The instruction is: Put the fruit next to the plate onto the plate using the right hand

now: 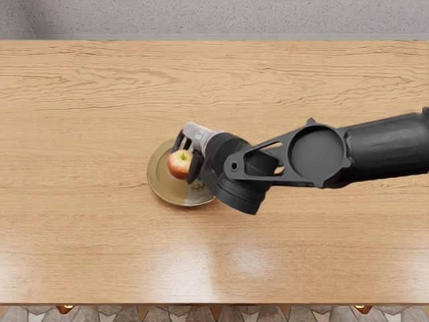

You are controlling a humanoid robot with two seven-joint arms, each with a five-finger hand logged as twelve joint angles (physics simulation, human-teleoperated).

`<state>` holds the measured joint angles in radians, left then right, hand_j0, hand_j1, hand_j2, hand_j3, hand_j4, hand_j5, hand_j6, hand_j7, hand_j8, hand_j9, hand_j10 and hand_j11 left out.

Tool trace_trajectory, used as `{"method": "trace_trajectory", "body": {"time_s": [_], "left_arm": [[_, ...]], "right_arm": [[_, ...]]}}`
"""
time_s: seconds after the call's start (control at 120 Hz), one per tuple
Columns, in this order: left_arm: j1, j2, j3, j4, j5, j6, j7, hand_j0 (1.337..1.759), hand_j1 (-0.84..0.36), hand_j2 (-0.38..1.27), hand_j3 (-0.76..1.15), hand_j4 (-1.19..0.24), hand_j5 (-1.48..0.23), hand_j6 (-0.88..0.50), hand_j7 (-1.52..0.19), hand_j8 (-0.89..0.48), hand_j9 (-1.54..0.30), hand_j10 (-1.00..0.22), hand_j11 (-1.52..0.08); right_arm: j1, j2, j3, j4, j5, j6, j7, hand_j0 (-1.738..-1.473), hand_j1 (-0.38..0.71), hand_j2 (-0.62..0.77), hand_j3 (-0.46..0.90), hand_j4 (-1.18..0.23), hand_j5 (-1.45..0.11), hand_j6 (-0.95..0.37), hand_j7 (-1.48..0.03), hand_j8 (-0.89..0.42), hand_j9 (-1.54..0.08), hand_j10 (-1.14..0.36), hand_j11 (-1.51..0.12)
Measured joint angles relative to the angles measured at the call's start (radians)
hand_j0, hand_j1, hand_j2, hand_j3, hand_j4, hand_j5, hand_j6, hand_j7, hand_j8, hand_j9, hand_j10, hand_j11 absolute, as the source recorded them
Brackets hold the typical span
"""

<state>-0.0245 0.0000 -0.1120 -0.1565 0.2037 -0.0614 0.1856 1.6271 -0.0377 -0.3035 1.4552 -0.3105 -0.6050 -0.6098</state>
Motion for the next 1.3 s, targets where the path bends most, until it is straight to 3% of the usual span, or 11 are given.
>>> {"method": "trace_trajectory", "body": {"time_s": [0.2,0.408,0.583,0.783,0.95,1.117,1.3], "left_arm": [[0.0,0.0,0.0,0.0,0.0,0.0,0.0,1.658,0.06,0.05,0.0,-0.24,-0.32,-0.24,-0.32,-0.24,-0.32,-0.24,-0.32],[0.0,0.0,0.0,0.0,0.0,0.0,0.0,1.658,0.06,0.05,0.0,-0.24,-0.32,-0.24,-0.32,-0.24,-0.32,-0.24,-0.32],[0.0,0.0,0.0,0.0,0.0,0.0,0.0,1.658,0.06,0.05,0.0,-0.24,-0.32,-0.24,-0.32,-0.24,-0.32,-0.24,-0.32],[0.0,0.0,0.0,0.0,0.0,0.0,0.0,1.658,0.06,0.05,0.0,-0.24,-0.32,-0.24,-0.32,-0.24,-0.32,-0.24,-0.32],[0.0,0.0,0.0,0.0,0.0,0.0,0.0,1.658,0.06,0.05,0.0,-0.24,-0.32,-0.24,-0.32,-0.24,-0.32,-0.24,-0.32],[0.0,0.0,0.0,0.0,0.0,0.0,0.0,1.658,0.06,0.05,0.0,-0.24,-0.32,-0.24,-0.32,-0.24,-0.32,-0.24,-0.32],[0.0,0.0,0.0,0.0,0.0,0.0,0.0,1.658,0.06,0.05,0.0,-0.24,-0.32,-0.24,-0.32,-0.24,-0.32,-0.24,-0.32]], "right_arm": [[-0.017,0.007,0.001,-0.019,-0.003,-0.004,-0.001,-1.651,0.16,0.01,0.0,-0.56,-0.91,-0.47,-0.87,-0.57,-0.9,-0.66,-0.9],[-0.036,0.007,0.006,-0.039,-0.001,-0.006,-0.001,-1.656,0.01,-0.02,0.0,-0.34,-0.51,-0.31,-0.5,-0.35,-0.51,-0.38,-0.51],[-0.038,0.0,0.037,-0.036,0.0,-0.006,-0.001,-1.657,-0.13,-0.02,0.0,-0.21,-0.3,-0.19,-0.29,-0.21,-0.29,-0.22,-0.29],[-0.072,-0.175,0.23,0.061,0.002,-0.006,-0.001,-1.658,-0.22,-0.01,0.0,-0.12,-0.16,-0.11,-0.16,-0.12,-0.16,-0.12,-0.16],[-0.237,-0.37,0.505,0.144,0.003,0.136,-0.001,-1.658,-0.26,-0.01,0.0,-0.08,-0.11,-0.08,-0.11,-0.08,-0.11,-0.08,-0.11],[-0.504,-0.511,0.822,0.169,0.014,0.46,-0.001,-1.658,-0.27,-0.01,0.0,-0.06,-0.09,-0.06,-0.09,-0.07,-0.09,-0.07,-0.09],[-0.833,-0.653,1.176,0.162,0.137,0.885,-0.001,-1.658,-0.28,-0.01,0.0,-0.06,-0.07,-0.06,-0.07,-0.06,-0.07,-0.06,-0.07]]}}
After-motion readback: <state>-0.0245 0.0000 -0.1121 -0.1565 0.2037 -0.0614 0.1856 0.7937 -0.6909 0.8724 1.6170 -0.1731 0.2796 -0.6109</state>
